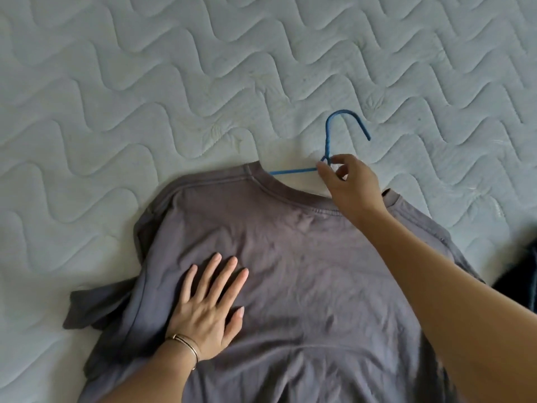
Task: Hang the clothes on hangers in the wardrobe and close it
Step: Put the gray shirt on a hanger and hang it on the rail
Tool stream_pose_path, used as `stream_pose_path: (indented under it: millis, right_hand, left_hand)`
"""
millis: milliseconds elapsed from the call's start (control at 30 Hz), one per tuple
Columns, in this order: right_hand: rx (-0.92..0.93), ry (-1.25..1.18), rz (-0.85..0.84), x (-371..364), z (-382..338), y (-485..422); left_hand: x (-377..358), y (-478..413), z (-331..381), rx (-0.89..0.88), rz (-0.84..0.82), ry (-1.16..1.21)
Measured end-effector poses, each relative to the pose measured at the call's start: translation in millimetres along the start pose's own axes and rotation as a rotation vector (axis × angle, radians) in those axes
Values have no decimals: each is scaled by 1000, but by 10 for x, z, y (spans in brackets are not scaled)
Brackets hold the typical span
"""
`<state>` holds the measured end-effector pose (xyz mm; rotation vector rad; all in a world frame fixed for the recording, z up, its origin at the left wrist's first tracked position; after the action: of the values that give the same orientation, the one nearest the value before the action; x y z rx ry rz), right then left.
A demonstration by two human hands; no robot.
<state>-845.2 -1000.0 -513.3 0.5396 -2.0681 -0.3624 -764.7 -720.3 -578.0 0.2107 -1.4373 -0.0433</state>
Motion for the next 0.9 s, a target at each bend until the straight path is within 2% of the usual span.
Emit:
stream_pose_path:
  millis: [267, 400, 467, 500, 533, 667, 733, 800, 900]
  right_hand:
    - [209, -38, -24, 620, -211, 841]
    - [269, -42, -67, 1029, -356, 1601]
    - [279, -113, -135, 1137, -452, 2009]
    - [277, -171, -137, 1209, -524, 2212]
    - [266, -241, -121, 1308, -607, 2422]
    - [286, -502, -167, 1802, -1037, 3360]
    - [333, -603, -196, 2044, -1259, 3854]
    - [341, -737, -208, 2252, -1469, 4314]
    - [346, -990, -261, 2517, -1867, 4849]
  left_hand:
    - [102, -14, 34, 30, 7, 17]
    - [329, -10, 53, 108, -170, 111]
    - [599, -8, 115, 119, -306, 193]
    - [818, 26, 196, 106, -319, 233]
    - [1081, 110, 294, 90, -267, 295]
    - [2385, 897, 645, 31, 266, 648]
    - [3020, 1336, 783, -33, 423, 756]
    - [3617, 1691, 862, -73, 478, 834]
    - [4421, 2106, 968, -117, 453, 879]
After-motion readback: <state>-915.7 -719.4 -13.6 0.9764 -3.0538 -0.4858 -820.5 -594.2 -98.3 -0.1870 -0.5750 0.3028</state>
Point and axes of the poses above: each hand's wrist, its own y-axis away from the middle knuckle, its own x-axis out of the back of the hand, z = x × y, the point moved 4 cm from there along -y, towards the middle knuckle, and after that the axes turned 6 degrees about -x, right-handed, at the moved point
